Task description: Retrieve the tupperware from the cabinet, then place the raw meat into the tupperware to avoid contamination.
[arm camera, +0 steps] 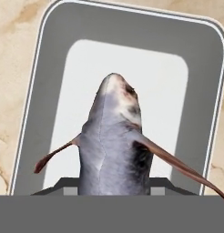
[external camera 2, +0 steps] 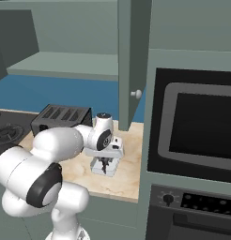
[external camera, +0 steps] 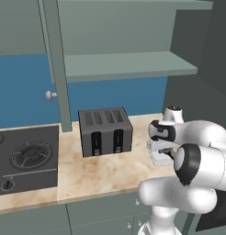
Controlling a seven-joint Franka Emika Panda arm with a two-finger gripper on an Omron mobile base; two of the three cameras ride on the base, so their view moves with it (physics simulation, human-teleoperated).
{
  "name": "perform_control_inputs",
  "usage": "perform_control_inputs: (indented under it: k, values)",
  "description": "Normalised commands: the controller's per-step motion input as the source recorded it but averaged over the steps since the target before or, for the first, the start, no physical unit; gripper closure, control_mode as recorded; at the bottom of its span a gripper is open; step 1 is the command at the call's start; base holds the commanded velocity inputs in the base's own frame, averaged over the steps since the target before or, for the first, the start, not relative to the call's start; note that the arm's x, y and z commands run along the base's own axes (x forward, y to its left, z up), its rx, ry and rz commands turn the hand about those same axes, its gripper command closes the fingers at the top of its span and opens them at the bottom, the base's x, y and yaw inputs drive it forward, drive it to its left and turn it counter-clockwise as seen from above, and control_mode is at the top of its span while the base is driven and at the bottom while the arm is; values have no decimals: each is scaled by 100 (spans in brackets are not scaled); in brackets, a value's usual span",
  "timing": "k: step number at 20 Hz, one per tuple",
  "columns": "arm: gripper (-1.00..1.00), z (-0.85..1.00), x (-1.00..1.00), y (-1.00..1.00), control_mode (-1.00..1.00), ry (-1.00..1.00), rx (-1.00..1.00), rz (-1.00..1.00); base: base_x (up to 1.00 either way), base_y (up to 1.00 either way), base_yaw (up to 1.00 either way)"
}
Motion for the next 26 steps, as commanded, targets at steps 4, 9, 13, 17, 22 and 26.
perform_control_inputs:
  k: [4, 9, 13, 17, 22, 26]
  values:
    - [100, -5, 3, -8, -100, 0, 3, 2, 0, 0, 0]
    - [100, 10, 16, -2, -100, 9, 0, 1, 0, 0, 0]
    - [100, 23, 11, 0, -100, 13, -2, 0, 0, 0, 0]
    - [100, 10, -1, 0, -100, 13, -1, 0, 0, 0, 0]
    - [100, 0, -23, 0, -100, 5, 0, 0, 0, 0, 0]
    - [100, 12, -21, 0, -100, -2, 0, 0, 0, 0, 0]
